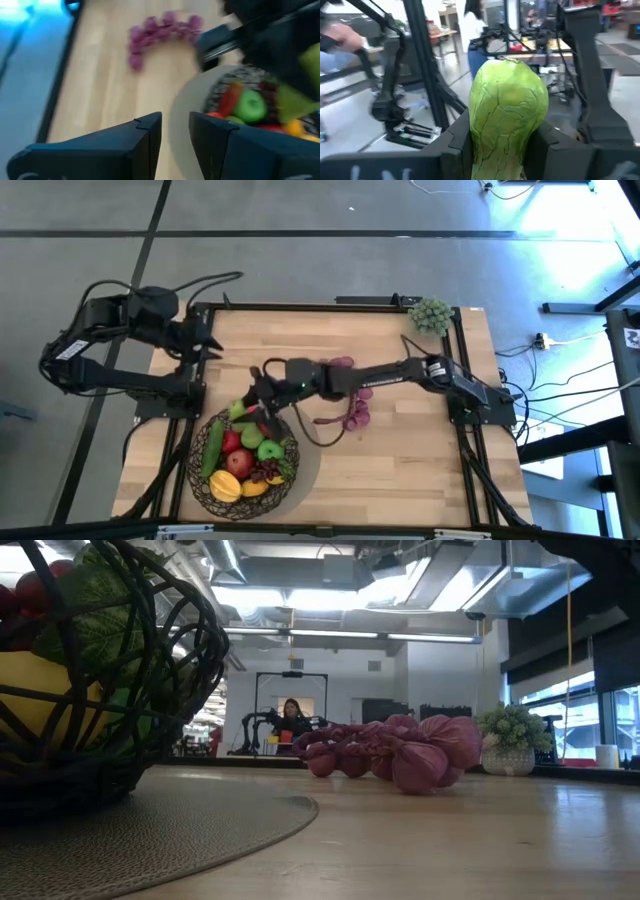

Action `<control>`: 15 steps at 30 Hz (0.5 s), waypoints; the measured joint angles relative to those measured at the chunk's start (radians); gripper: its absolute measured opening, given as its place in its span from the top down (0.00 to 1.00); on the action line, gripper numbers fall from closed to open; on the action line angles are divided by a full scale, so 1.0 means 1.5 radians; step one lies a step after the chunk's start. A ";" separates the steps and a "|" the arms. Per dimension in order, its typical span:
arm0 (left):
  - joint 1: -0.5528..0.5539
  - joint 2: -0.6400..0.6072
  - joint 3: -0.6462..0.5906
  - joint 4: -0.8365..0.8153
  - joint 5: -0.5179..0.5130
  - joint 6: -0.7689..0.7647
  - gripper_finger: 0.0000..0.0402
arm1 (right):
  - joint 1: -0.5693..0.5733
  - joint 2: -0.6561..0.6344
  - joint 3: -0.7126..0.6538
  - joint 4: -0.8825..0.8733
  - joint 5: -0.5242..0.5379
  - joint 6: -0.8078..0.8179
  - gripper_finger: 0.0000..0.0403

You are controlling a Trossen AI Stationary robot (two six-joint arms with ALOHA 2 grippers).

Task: Build produce basket
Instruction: Put the green cucumber into the black wire basket

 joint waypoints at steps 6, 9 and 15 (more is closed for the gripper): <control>-0.013 -0.001 0.000 -0.012 0.053 0.009 0.78 | 0.015 0.059 -0.003 0.076 0.055 -0.022 0.74; -0.019 -0.002 0.000 -0.020 0.055 0.009 0.78 | 0.023 0.094 -0.003 0.135 0.060 -0.004 0.74; -0.021 -0.002 0.000 -0.023 0.055 0.010 0.78 | 0.030 0.143 -0.003 0.187 0.061 0.012 0.74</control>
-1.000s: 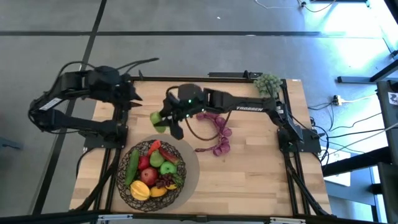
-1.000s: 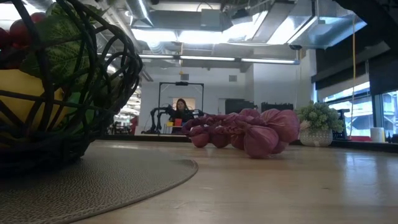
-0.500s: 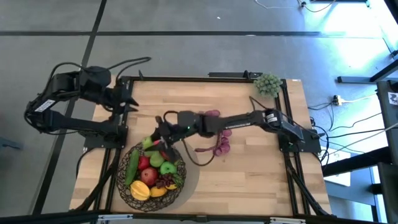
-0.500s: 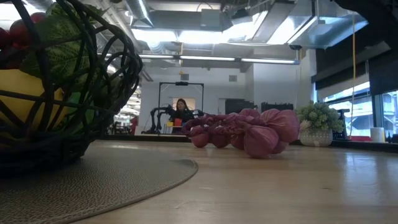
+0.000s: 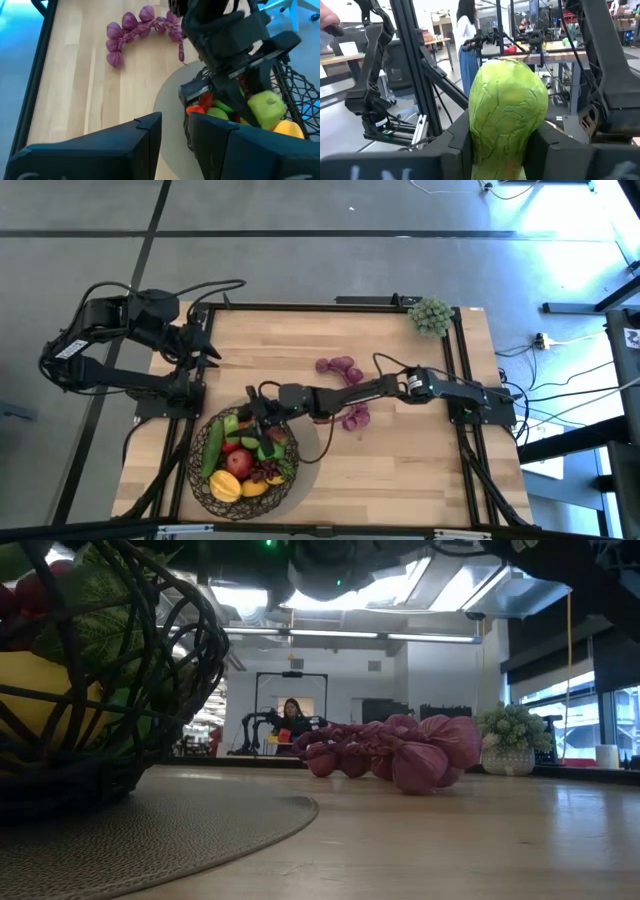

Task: Build produce basket
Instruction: Put the green cucumber into the black wire basket

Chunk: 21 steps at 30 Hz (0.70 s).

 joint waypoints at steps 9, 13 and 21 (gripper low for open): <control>0.000 0.000 0.000 0.000 0.000 -0.001 0.78 | 0.000 0.043 0.000 0.005 0.001 -0.001 0.74; 0.000 0.000 0.000 0.000 0.000 -0.004 0.78 | 0.000 0.046 0.000 -0.015 0.002 -0.005 0.74; 0.000 0.000 0.000 0.000 0.000 -0.017 0.78 | 0.000 0.046 0.001 -0.084 0.002 -0.017 0.74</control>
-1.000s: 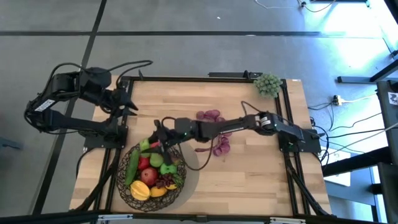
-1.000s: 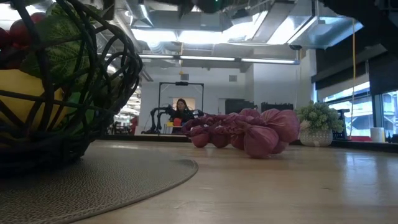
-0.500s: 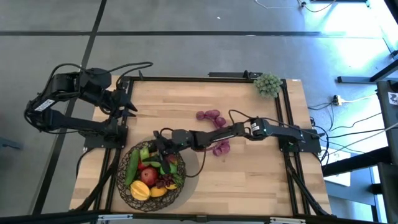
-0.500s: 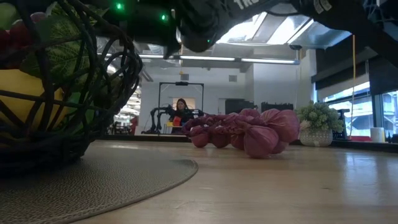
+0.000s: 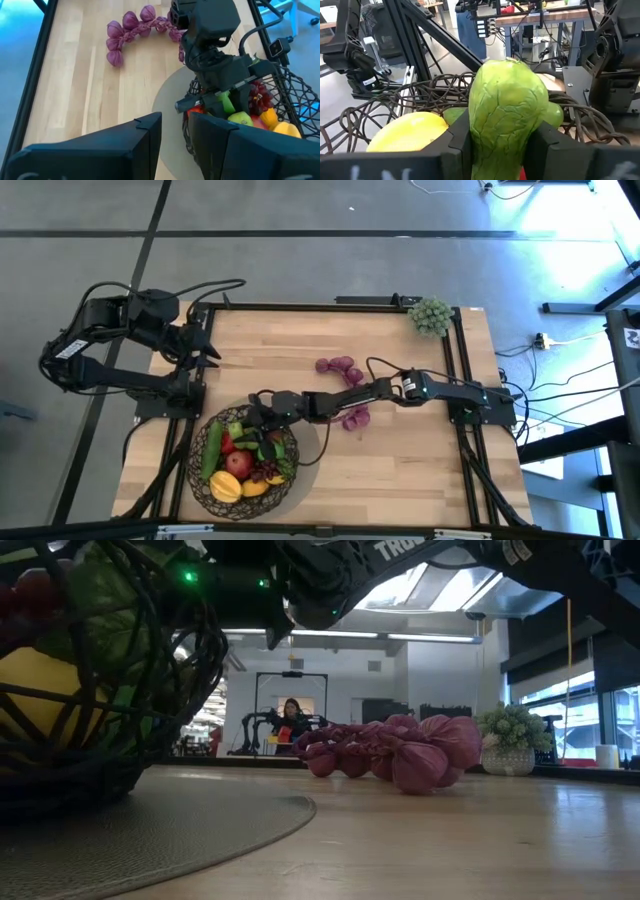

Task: Build produce basket
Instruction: Put the green cucumber into the black wire basket

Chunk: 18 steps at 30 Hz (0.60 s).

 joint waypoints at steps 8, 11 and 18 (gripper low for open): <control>0.000 0.000 0.000 0.000 -0.001 -0.002 0.78 | 0.000 0.000 0.000 0.012 0.024 0.043 0.70; 0.000 0.000 0.000 0.000 -0.001 -0.002 0.78 | 0.001 0.000 0.000 0.018 0.027 0.054 0.58; 0.000 0.000 0.000 0.000 -0.001 -0.002 0.78 | 0.000 0.001 0.000 0.067 0.028 0.070 0.39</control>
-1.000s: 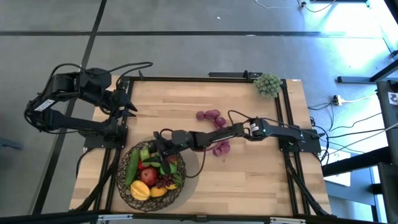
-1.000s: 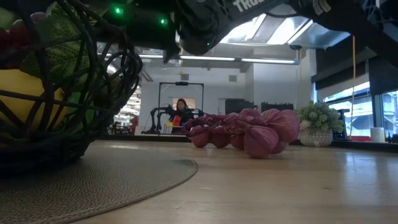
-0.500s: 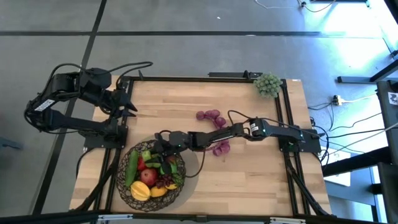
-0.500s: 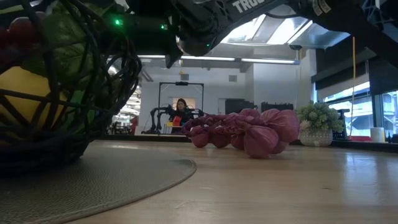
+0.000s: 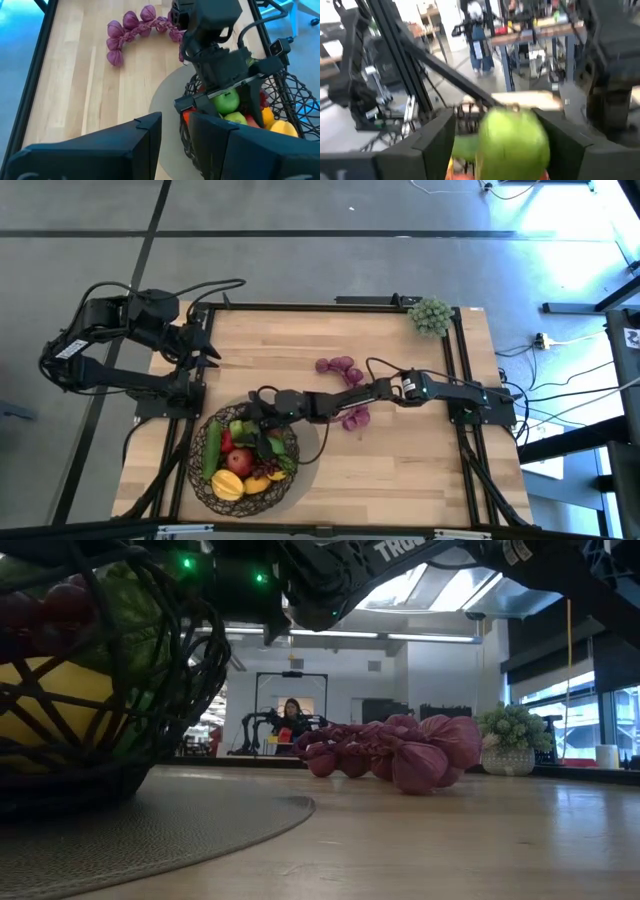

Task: Build produce basket
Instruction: Put the green cucumber into the black wire basket, then put the purple garlic into the black wire basket

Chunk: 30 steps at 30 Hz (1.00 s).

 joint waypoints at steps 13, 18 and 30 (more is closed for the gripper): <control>0.000 0.000 0.000 0.000 0.000 -0.014 0.78 | 0.000 0.000 0.078 0.046 0.000 -0.052 0.36; 0.000 0.000 0.000 -0.012 0.000 -0.014 0.78 | -0.007 0.000 0.176 -0.113 -0.001 -0.076 0.36; 0.000 -0.006 0.000 -0.031 0.003 -0.011 0.78 | -0.012 -0.188 0.193 -0.611 0.138 -0.215 0.36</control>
